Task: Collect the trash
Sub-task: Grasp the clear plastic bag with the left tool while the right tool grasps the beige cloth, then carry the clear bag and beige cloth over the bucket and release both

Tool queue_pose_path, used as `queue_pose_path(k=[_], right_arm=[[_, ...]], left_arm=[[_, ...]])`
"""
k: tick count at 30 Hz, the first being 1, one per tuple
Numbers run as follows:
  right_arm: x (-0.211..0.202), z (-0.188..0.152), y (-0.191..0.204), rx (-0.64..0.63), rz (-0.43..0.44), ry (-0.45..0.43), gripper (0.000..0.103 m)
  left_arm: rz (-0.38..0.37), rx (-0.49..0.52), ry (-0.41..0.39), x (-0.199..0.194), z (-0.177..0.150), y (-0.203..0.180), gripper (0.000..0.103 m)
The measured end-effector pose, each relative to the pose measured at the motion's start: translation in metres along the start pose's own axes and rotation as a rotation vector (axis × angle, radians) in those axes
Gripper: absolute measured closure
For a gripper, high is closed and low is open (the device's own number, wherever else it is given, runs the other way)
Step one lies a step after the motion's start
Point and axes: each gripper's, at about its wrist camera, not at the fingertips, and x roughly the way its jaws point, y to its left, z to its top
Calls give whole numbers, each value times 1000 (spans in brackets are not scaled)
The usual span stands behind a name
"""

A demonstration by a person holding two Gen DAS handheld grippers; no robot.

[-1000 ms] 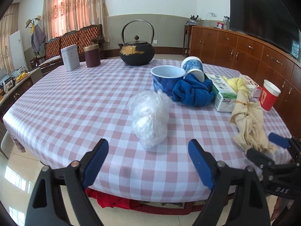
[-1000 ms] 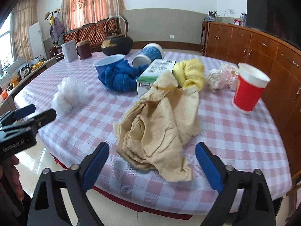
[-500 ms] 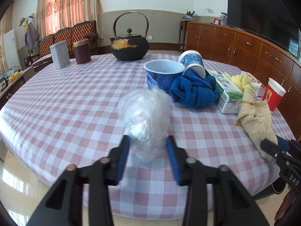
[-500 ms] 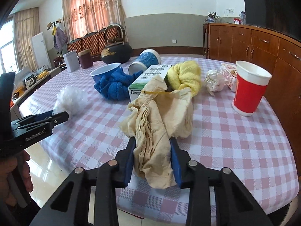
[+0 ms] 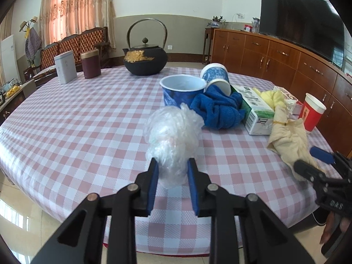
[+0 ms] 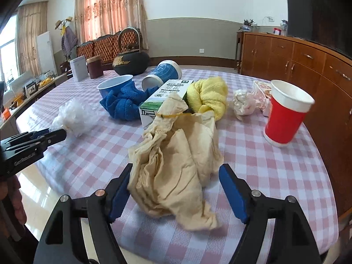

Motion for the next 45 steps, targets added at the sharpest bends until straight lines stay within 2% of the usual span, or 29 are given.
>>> queue_pose_path(k=[2, 4, 5, 8, 14, 25, 32, 45], right_arm=[[5, 4, -2, -5, 26, 4, 25], [8, 7, -3, -10, 51, 5, 43], [9, 7, -2, -15, 65, 13, 66], [5, 9, -2, -10, 80, 3, 82], [-28, 7, -2, -3, 54, -77, 84], [-91, 4, -13, -9, -23, -172, 84], [-139, -12, -45, 8, -129, -205, 84], [-225, -67, -137, 157, -339, -204, 84]], left_arm=[[-3, 8, -1, 0, 0, -2, 76], [-5, 16, -1, -1, 0, -5, 76], [-8, 21, 0, -1, 0, -7, 76], [-11, 31, 0, -2, 0, -11, 77], [-21, 46, -11, -11, 0, -23, 77], [-88, 101, -44, -38, 2, -66, 77], [-175, 168, -78, -59, 3, -112, 77], [-400, 338, -92, -87, -13, -239, 79]])
